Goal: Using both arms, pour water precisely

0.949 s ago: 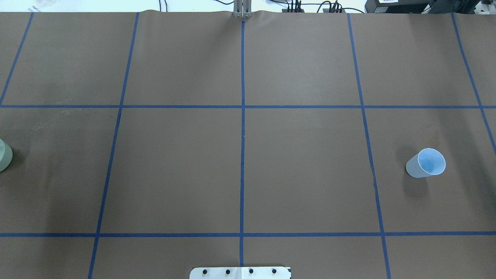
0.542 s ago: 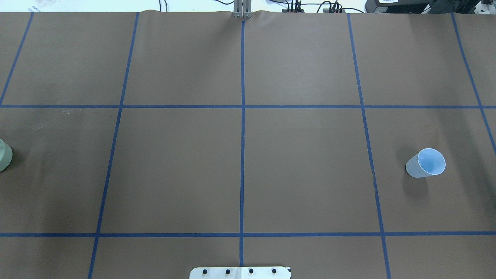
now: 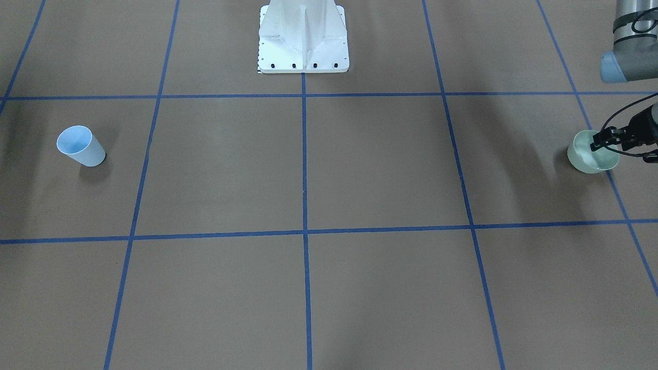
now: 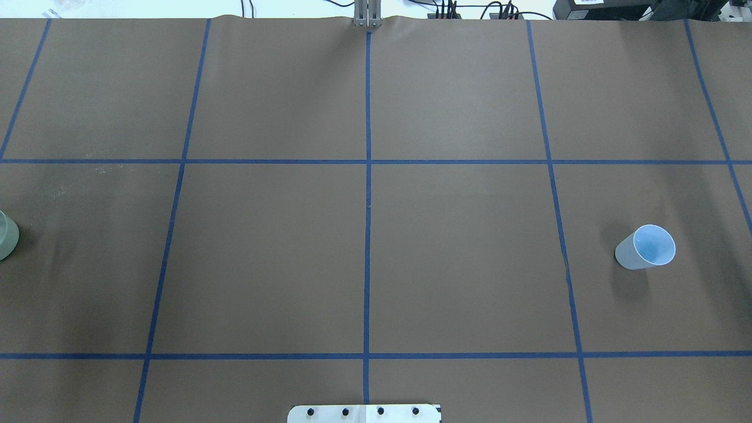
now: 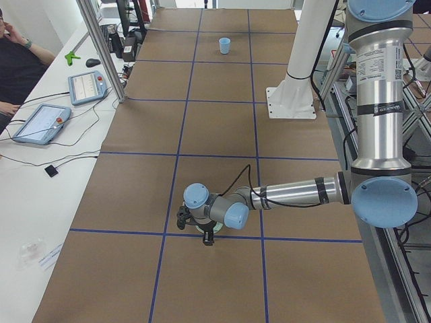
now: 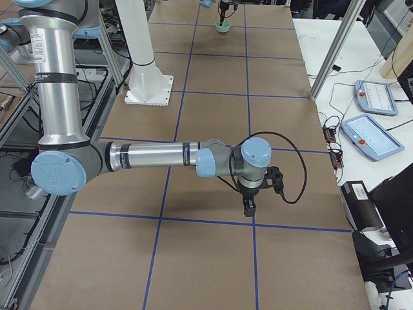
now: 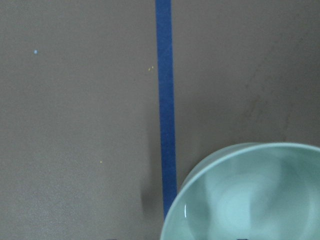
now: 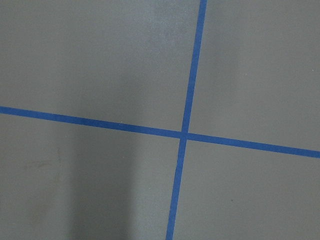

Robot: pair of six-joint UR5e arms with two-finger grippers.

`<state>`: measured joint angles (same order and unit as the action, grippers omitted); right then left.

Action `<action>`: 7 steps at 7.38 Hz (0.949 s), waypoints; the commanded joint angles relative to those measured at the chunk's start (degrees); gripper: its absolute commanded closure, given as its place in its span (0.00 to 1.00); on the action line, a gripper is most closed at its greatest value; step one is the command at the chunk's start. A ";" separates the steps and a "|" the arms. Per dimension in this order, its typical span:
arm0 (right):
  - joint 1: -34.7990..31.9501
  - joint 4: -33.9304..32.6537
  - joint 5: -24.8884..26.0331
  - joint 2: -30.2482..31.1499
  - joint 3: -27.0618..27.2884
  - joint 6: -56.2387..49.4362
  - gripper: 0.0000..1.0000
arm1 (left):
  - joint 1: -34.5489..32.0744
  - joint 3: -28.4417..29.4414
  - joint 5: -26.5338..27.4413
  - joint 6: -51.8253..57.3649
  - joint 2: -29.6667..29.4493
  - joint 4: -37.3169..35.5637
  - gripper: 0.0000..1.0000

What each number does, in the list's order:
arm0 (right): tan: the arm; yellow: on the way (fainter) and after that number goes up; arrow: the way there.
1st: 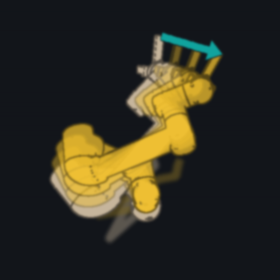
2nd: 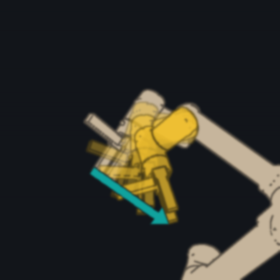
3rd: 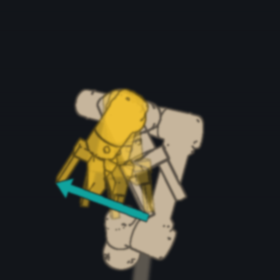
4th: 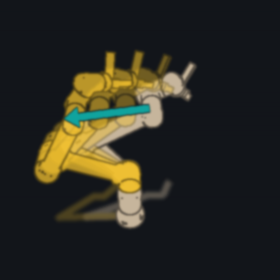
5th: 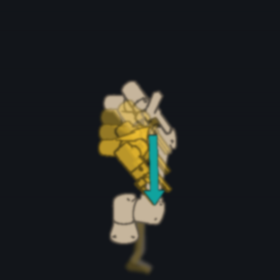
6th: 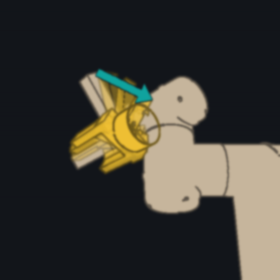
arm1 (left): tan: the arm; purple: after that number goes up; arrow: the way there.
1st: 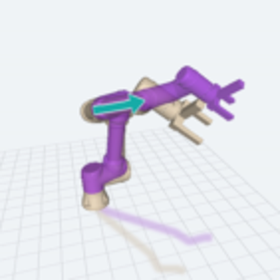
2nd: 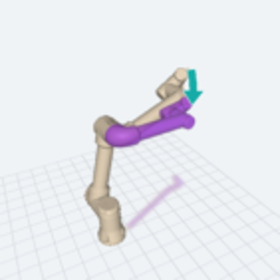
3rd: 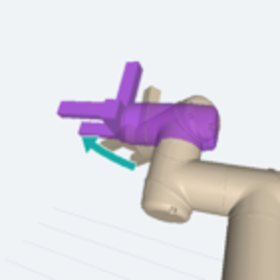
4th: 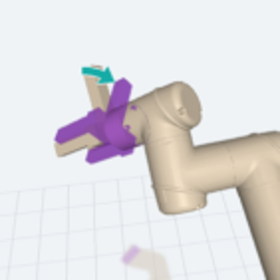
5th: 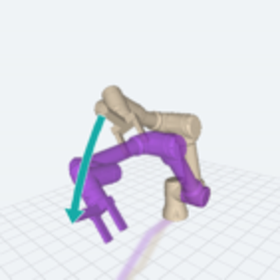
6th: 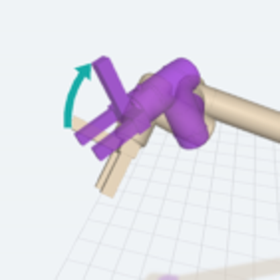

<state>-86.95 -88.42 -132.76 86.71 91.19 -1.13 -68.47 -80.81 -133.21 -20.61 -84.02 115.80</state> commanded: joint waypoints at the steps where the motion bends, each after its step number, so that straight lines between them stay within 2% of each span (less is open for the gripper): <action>1: 0.02 0.00 0.05 -0.14 -0.04 0.08 0.00 | -0.08 -0.39 -1.33 -0.56 -0.26 -0.05 1.00; 3: 0.02 0.00 0.05 -0.14 -0.04 0.08 0.00 | -0.26 -1.18 -8.35 -0.66 -0.79 -0.58 1.00; 4: 0.02 0.00 0.05 -0.14 0.04 0.25 0.00 | -0.87 -3.02 -8.64 -0.74 -0.88 -1.27 1.00; 5: 0.02 0.00 0.05 -0.14 -0.04 0.26 0.00 | -2.44 -4.51 -8.73 -0.66 -1.75 -4.41 1.00; 7: 0.02 0.00 0.05 -0.32 -0.22 0.34 0.00 | -4.82 -13.18 -10.30 -0.83 -4.47 -17.38 1.00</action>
<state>-86.92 -88.42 -132.72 86.48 91.11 -0.83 -71.78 -88.47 -142.38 -21.31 -86.94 106.48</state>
